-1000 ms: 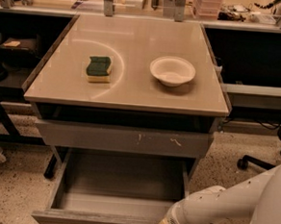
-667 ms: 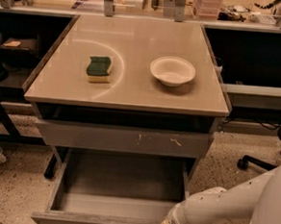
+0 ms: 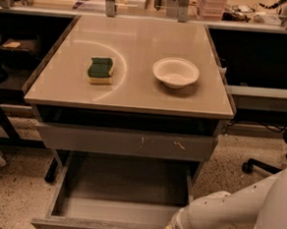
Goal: Open middle drawer
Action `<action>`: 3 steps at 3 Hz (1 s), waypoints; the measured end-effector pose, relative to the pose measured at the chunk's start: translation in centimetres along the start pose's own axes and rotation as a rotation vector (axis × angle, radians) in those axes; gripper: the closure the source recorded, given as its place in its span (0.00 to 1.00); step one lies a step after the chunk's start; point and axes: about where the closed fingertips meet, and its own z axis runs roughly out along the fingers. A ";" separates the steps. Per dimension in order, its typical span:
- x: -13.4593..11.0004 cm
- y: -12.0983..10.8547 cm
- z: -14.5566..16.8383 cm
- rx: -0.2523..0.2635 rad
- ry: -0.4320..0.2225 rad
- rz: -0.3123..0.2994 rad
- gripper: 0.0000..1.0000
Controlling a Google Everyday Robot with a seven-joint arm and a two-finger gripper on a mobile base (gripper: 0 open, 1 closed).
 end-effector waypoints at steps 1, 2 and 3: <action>-0.2 0.1 0.0 0.000 0.000 0.000 1.00; 0.3 0.1 0.0 -0.001 0.009 0.017 1.00; 0.1 0.2 0.0 -0.001 0.009 0.017 1.00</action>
Offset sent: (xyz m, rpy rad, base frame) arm -0.1545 -0.0674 -0.0989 -0.0874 0.3535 -0.1048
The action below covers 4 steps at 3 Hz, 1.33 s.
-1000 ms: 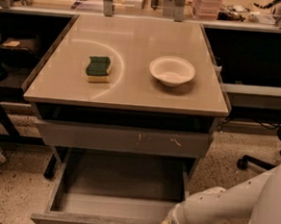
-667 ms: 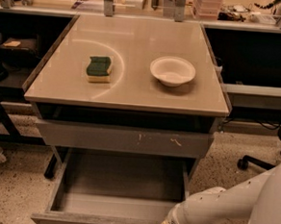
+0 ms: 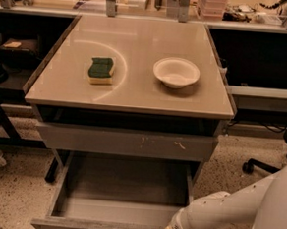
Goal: Open middle drawer
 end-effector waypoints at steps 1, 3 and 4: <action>0.4 0.2 -0.1 -0.001 -0.002 0.033 1.00; 0.3 0.6 -0.8 -0.001 -0.015 0.063 1.00; 0.3 0.6 -0.8 -0.001 -0.016 0.063 1.00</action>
Offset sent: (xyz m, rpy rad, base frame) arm -0.2385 -0.0759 -0.0180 -0.0899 0.2973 -0.2351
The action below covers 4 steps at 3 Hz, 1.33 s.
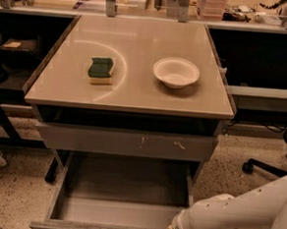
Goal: Open middle drawer
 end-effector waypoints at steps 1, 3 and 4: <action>0.0 0.0 -0.2 0.000 0.000 0.000 1.00; 0.5 0.1 -0.2 -0.011 0.016 0.015 1.00; 0.9 0.2 -0.2 -0.018 0.026 0.023 1.00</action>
Offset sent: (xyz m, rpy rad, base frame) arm -0.0381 -0.0373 -0.0674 0.0504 0.2410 -0.1086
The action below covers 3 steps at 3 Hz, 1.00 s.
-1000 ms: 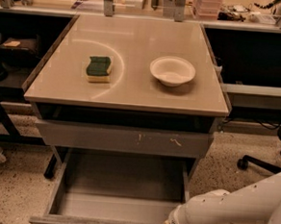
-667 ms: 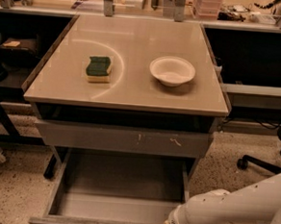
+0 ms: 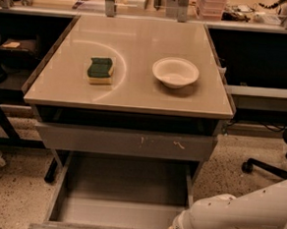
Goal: Open middle drawer
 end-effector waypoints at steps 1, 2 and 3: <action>0.3 0.3 0.0 -0.008 0.013 0.003 1.00; 0.3 0.3 -0.1 -0.008 0.014 0.003 1.00; 1.7 0.4 -0.1 -0.016 0.037 0.030 1.00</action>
Offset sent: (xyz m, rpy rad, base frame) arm -0.1328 -0.0664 -0.0560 -0.0126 0.3163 -0.1653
